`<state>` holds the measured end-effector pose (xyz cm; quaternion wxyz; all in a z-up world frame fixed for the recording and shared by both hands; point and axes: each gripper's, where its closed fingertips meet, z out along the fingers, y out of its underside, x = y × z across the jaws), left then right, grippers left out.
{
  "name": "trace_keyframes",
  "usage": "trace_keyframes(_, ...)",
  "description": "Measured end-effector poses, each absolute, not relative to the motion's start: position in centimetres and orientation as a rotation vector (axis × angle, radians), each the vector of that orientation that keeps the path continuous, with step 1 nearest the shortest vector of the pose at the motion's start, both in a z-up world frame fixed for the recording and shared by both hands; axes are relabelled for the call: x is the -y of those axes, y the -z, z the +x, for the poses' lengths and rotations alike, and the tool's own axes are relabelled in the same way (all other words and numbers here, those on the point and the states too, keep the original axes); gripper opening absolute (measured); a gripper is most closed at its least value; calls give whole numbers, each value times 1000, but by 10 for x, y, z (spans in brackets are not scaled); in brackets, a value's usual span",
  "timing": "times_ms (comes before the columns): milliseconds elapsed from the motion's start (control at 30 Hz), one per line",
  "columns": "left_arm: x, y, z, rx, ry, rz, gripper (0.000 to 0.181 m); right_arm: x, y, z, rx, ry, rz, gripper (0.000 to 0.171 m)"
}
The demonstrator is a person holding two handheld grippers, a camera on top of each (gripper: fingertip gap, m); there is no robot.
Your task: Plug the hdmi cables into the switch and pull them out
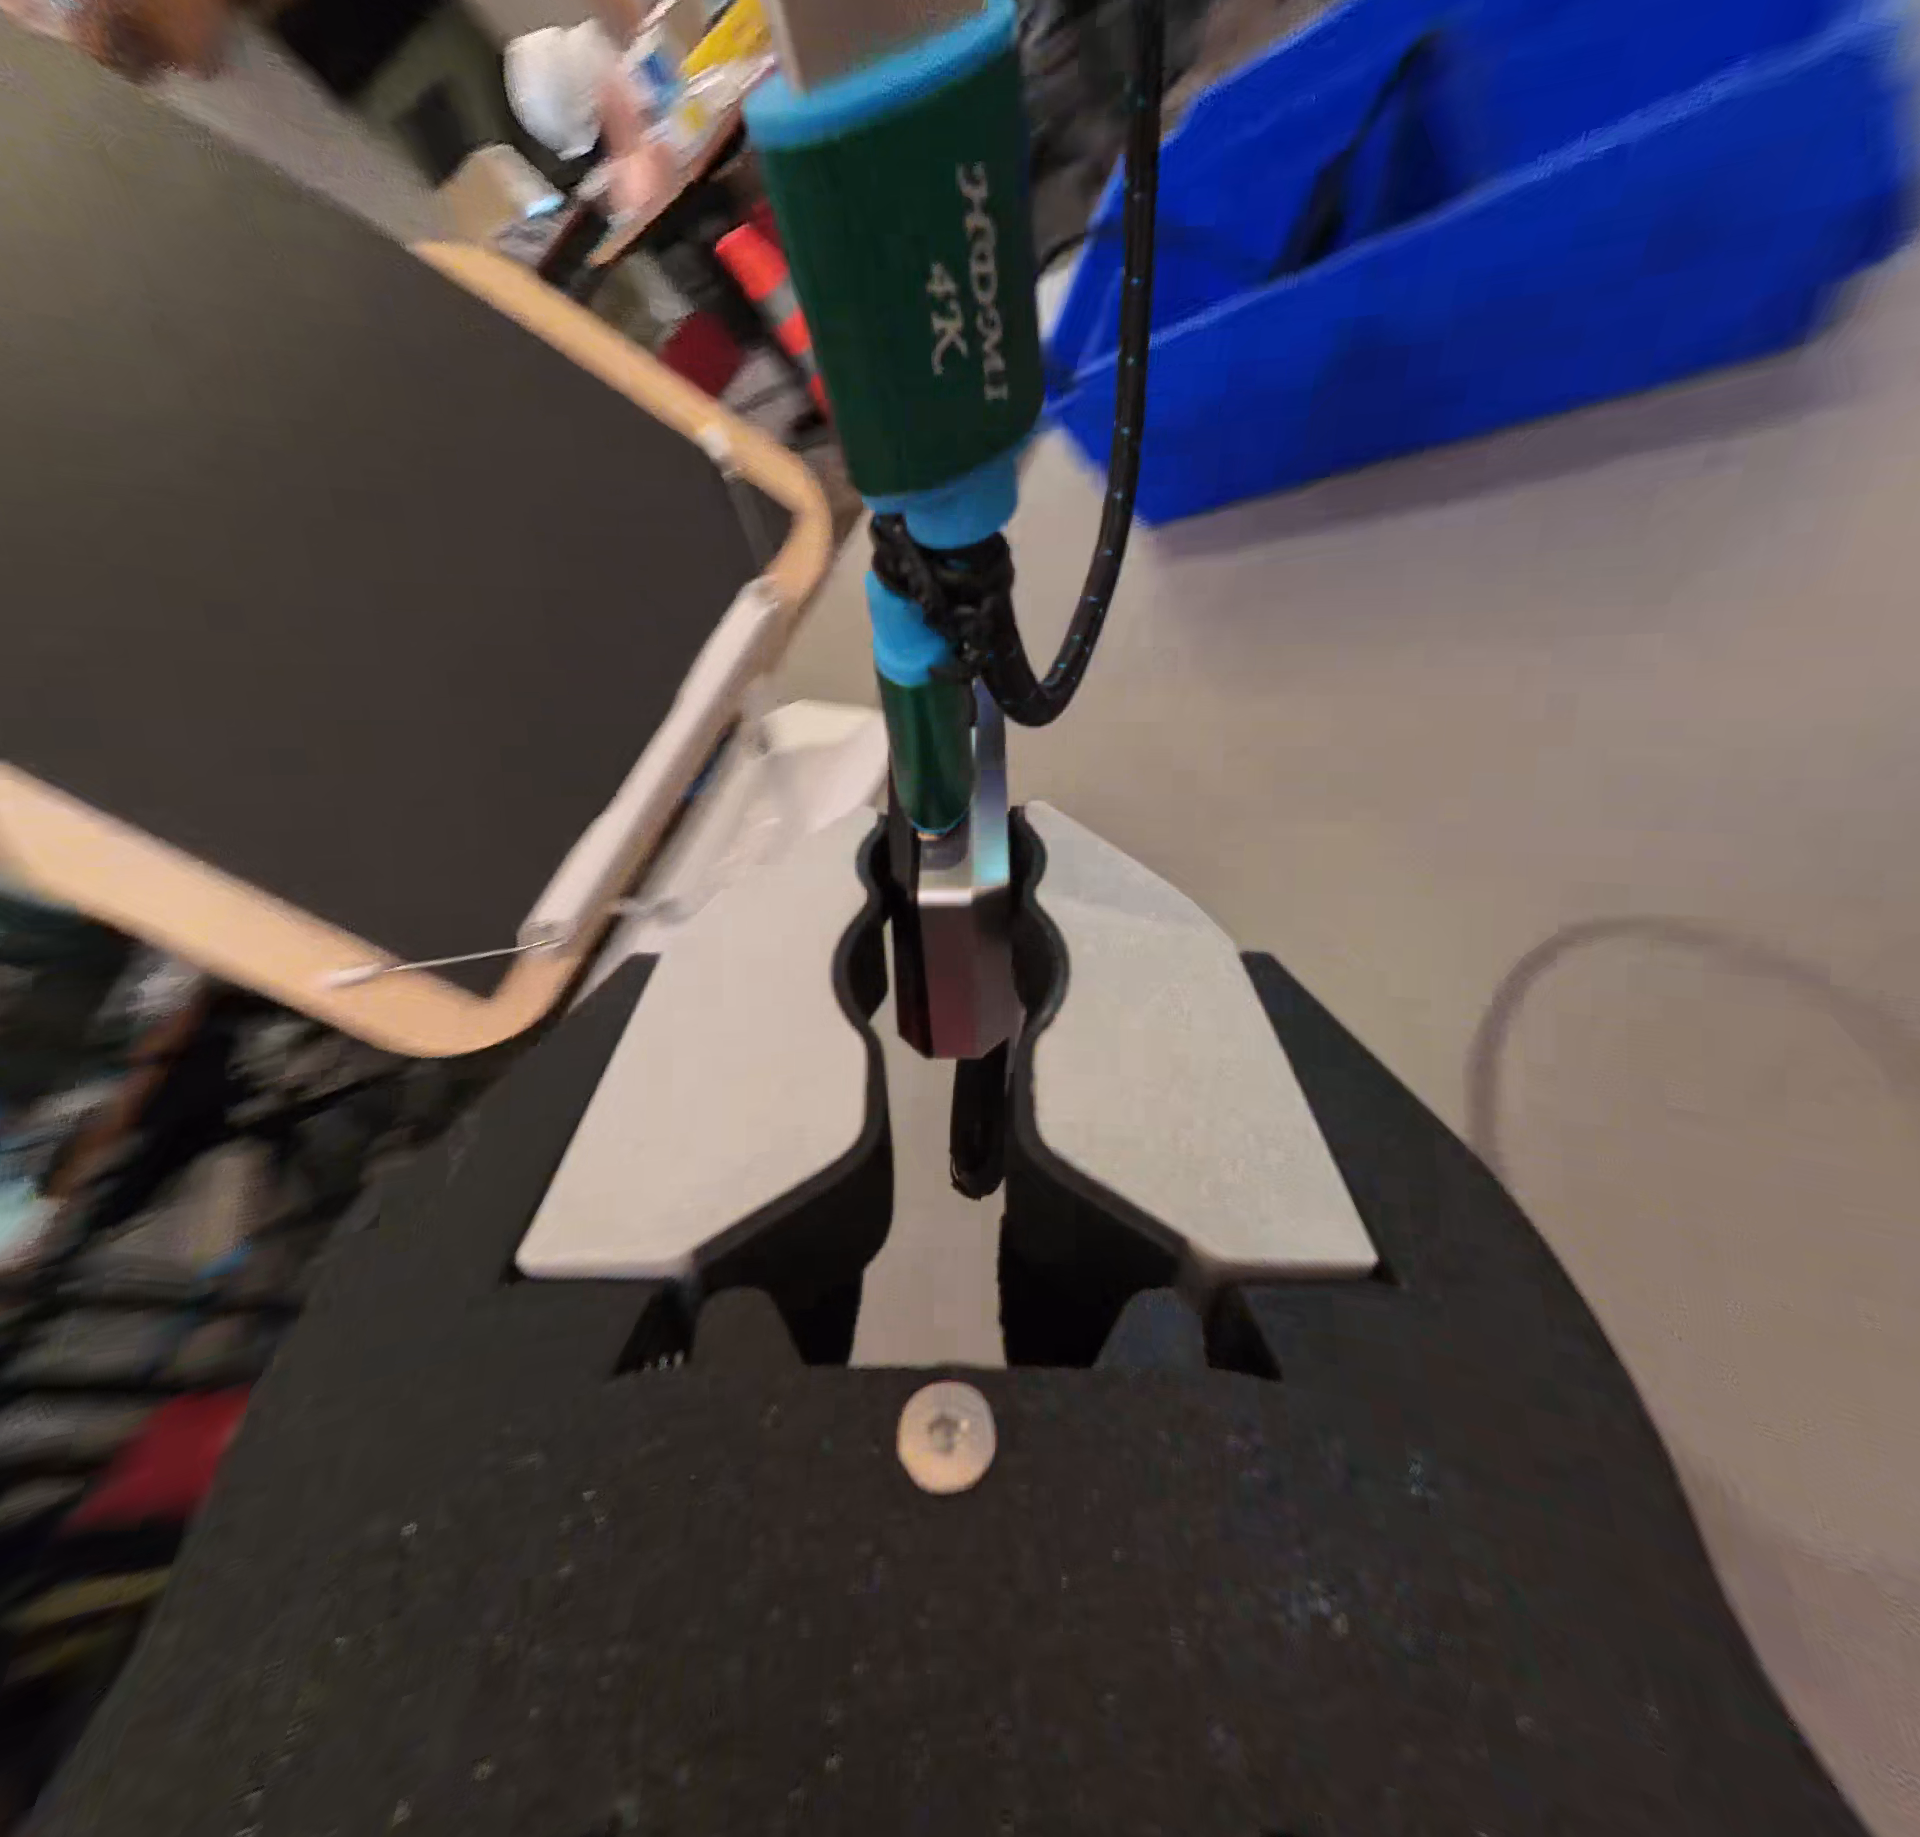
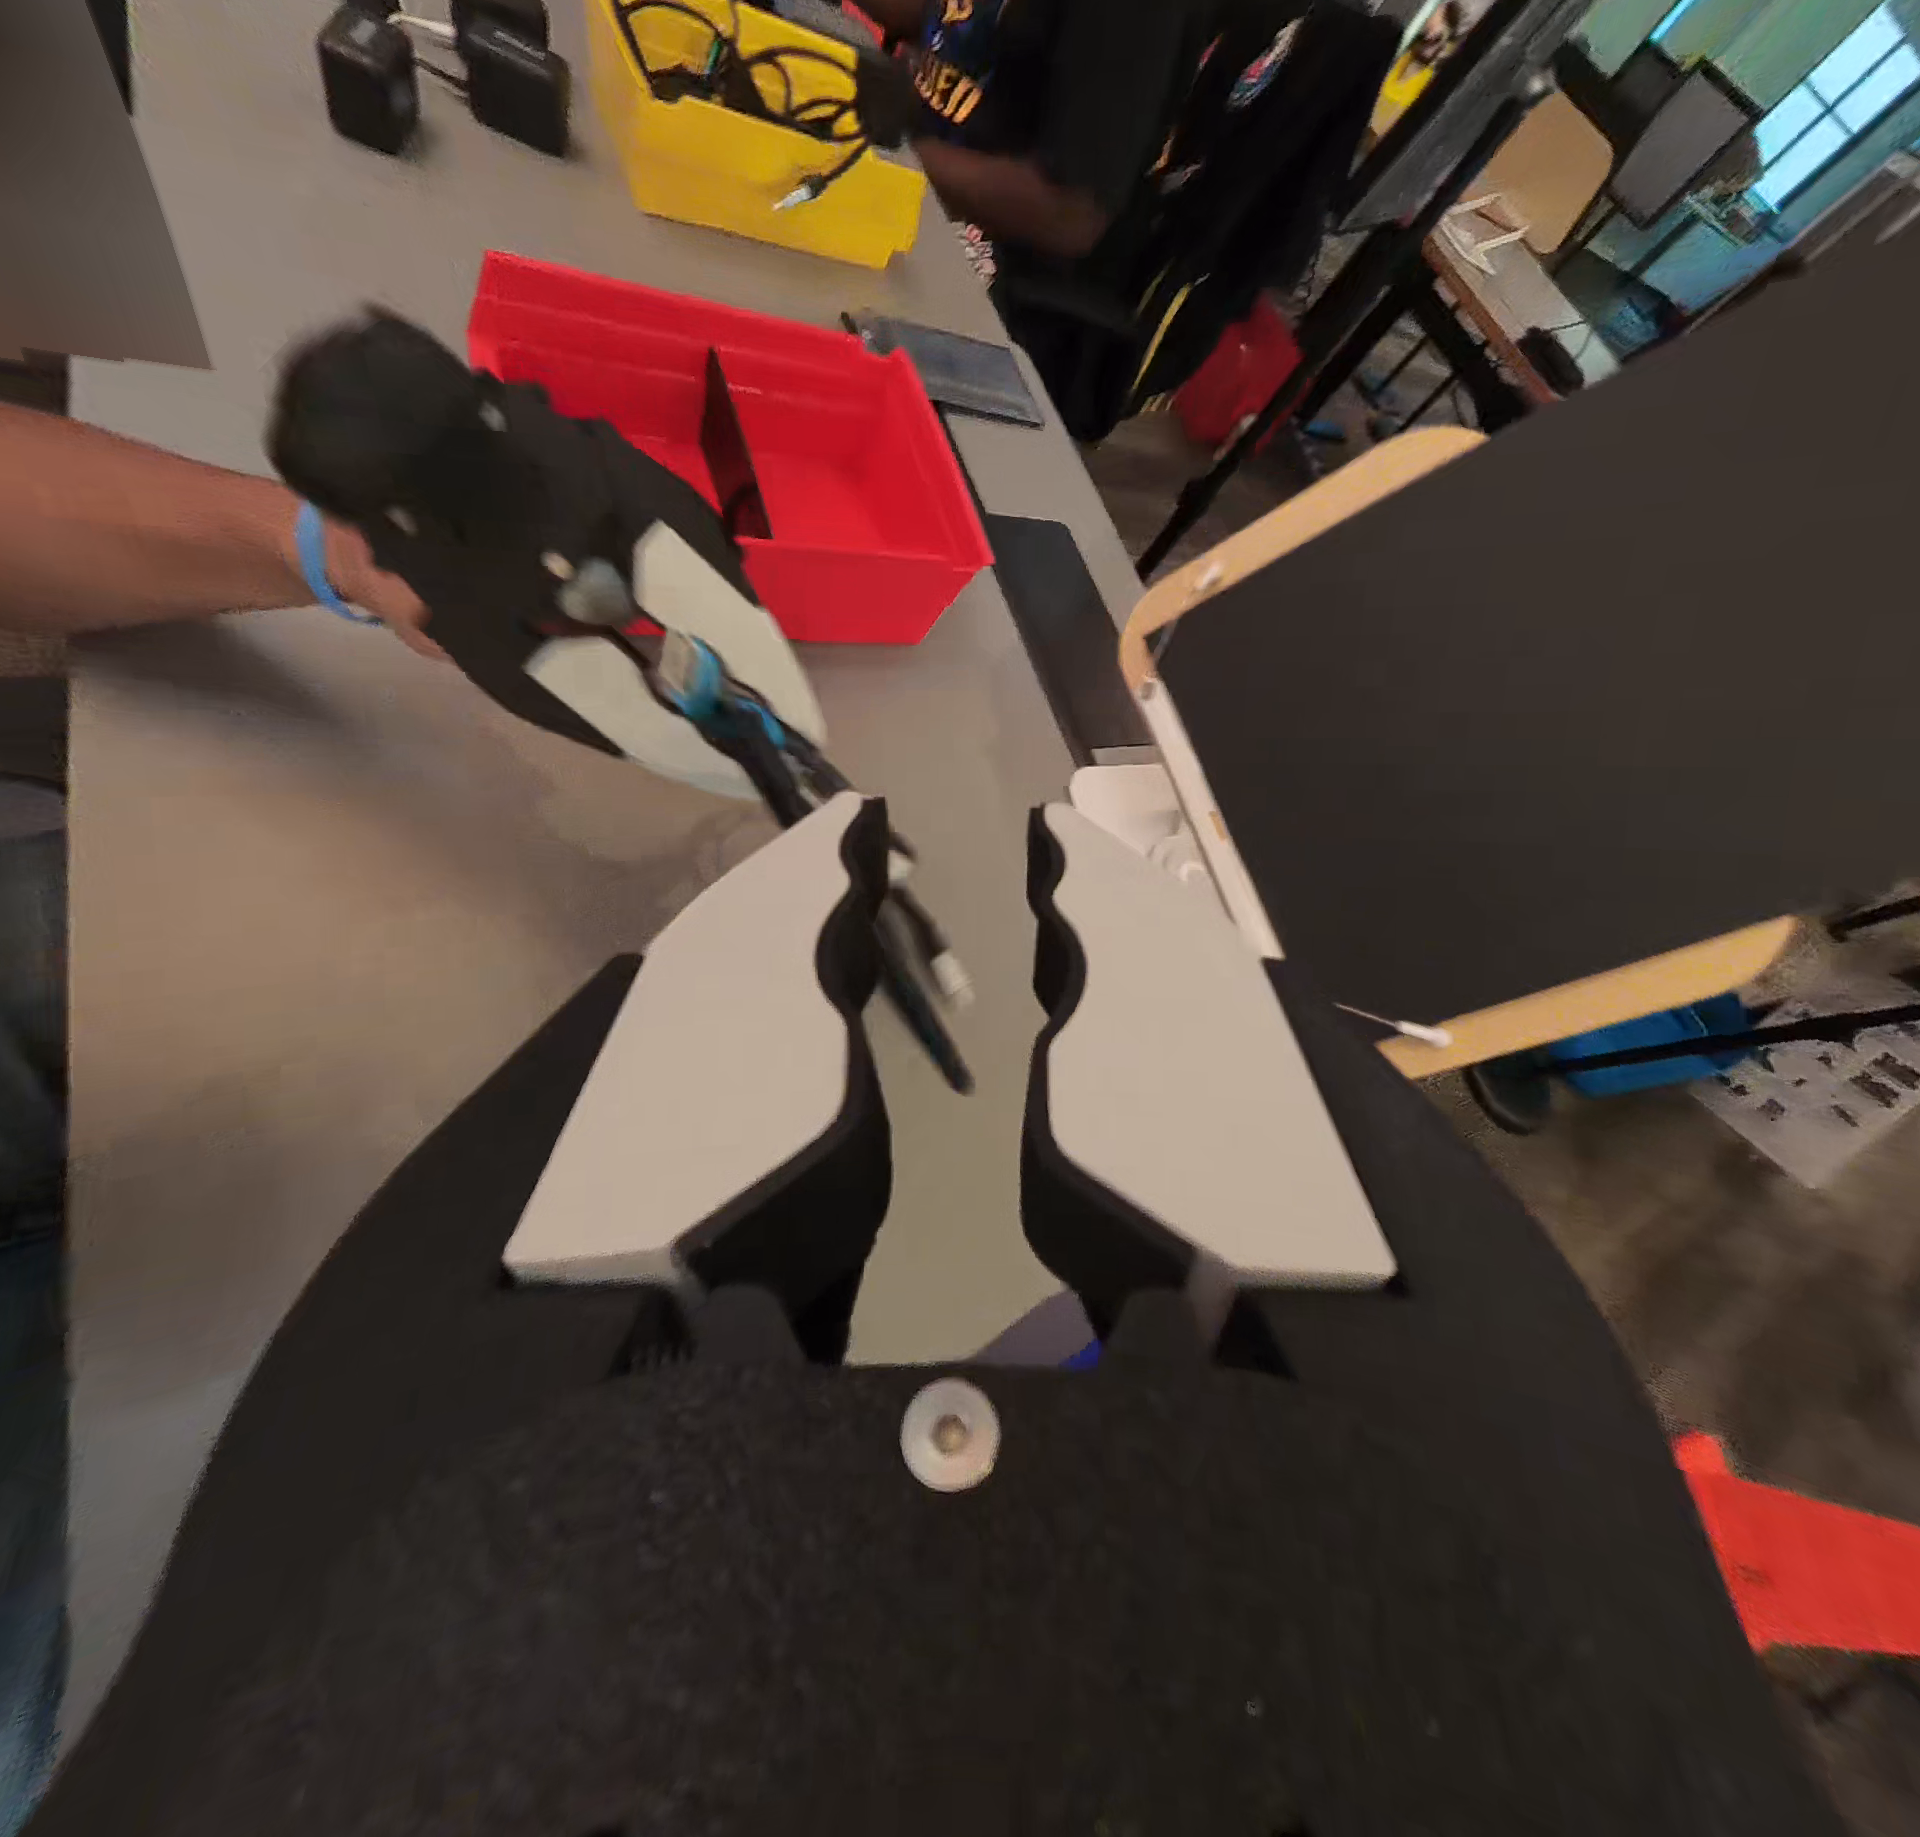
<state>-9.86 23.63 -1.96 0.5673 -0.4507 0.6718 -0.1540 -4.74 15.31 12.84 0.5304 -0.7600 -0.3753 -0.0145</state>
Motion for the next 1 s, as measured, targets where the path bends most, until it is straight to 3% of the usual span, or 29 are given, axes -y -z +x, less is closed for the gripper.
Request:
trace_keyframes(200, -245, 34, -87, -1426, -122, -913, 20, -175, -59, -91, 867, 150, -1991, 25)
trace_keyframes(267, -244, 41, -84, -1409, -182, -895, 19, -176, -24, -101, 804, -67, -2160, 39)
trace_keyframes(333, -245, 47, -82, -1393, -236, -860, 19, -175, -1, -115, 765, -194, -2204, 31)
trace_keyframes(467, -244, 54, -80, -1374, -346, -758, 20, -185, 39, -76, 728, 126, -2275, 22)
trace_keyframes(767, -240, 66, -73, -1387, -389, -709, 20, -183, 30, -76, 673, 68, -2214, 20)
trace_keyframes(900, -238, 69, -71, -1395, -400, -686, 20, -183, 47, -56, 757, 198, -2358, 35)
trace_keyframes(1000, -235, 72, -70, -1409, -378, -671, 20, -186, 30, -37, 799, 336, -2328, 35)
